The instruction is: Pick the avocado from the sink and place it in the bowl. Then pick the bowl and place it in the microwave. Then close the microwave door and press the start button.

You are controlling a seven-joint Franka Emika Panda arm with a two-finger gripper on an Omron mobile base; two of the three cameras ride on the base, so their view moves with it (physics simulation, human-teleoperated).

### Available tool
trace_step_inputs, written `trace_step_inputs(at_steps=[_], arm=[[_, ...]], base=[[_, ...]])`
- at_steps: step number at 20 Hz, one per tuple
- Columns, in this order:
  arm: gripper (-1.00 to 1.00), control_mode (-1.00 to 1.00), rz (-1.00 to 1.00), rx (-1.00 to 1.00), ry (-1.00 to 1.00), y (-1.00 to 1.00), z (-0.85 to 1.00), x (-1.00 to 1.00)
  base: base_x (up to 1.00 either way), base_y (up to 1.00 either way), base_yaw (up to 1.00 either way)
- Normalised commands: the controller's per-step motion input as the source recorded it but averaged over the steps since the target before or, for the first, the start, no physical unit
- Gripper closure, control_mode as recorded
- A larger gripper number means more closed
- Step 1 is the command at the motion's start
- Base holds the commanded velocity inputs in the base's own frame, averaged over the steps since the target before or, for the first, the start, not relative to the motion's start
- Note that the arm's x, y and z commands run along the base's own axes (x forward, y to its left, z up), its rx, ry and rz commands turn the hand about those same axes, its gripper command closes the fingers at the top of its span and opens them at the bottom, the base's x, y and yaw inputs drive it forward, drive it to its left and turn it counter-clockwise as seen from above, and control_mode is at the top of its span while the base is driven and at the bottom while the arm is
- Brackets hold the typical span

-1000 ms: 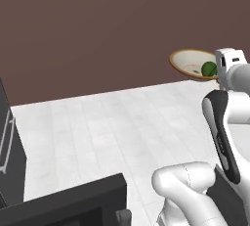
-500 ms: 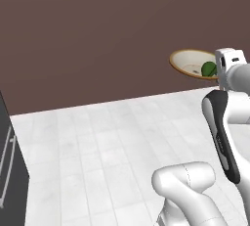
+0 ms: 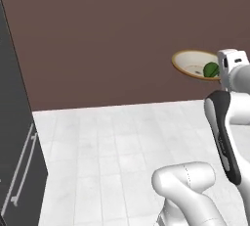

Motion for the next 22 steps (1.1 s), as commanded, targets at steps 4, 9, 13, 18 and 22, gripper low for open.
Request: trace_step_inputs(at_steps=[4,9,13,18,22], arm=[[1.0,1.0,0.0,0.0,0.0,0.0,0.0,0.0],[1.0,1.0,0.0,0.0,0.0,0.0,0.0,0.0],[1.0,1.0,0.0,0.0,0.0,0.0,0.0,0.0],[1.0,1.0,0.0,0.0,0.0,0.0,0.0,0.0],[1.0,1.0,0.0,0.0,0.0,0.0,0.0,0.0]], base=[[0.13,0.12,0.38],[0.41,0.29,0.3],[0.86,0.22,0.24],[0.8,0.13,0.27],[0.13,0.04,0.42]])
